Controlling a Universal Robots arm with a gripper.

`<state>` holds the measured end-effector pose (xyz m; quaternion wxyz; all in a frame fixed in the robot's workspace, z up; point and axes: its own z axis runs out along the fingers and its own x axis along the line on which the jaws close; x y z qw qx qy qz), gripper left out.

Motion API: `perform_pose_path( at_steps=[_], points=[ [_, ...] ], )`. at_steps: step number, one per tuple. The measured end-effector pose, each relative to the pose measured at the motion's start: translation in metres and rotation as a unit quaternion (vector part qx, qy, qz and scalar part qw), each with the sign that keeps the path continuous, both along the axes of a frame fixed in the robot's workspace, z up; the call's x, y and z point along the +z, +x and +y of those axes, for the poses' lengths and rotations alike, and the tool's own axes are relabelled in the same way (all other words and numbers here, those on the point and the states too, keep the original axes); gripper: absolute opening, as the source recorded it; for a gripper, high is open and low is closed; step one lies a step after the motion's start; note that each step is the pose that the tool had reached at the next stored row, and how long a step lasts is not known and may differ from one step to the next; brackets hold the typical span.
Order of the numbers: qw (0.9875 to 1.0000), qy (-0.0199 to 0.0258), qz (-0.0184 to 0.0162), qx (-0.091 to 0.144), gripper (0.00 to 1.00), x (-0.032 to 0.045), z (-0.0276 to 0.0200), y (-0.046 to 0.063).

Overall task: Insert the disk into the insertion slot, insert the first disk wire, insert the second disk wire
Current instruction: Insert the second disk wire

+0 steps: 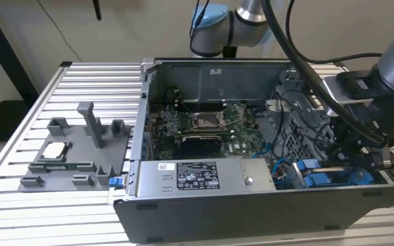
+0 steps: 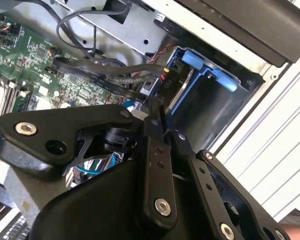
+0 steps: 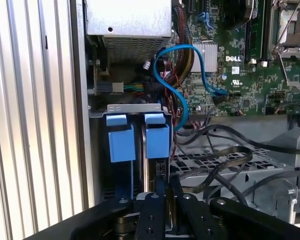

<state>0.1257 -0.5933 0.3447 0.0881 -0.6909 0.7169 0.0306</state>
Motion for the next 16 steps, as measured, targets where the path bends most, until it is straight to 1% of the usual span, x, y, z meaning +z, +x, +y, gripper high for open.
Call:
perform_pose_path(
  at_steps=[4, 9, 16],
  points=[
    [1.0, -0.0024, -0.0001, 0.0, 0.16, -0.0013, 0.0, 0.0],
    [1.0, -0.0036, -0.0012, 0.0, 0.16, -0.0028, 0.0002, 0.0],
    [1.0, -0.0047, -0.005, 0.0, 0.16, -0.0094, 0.0008, -0.0009]
  ],
)
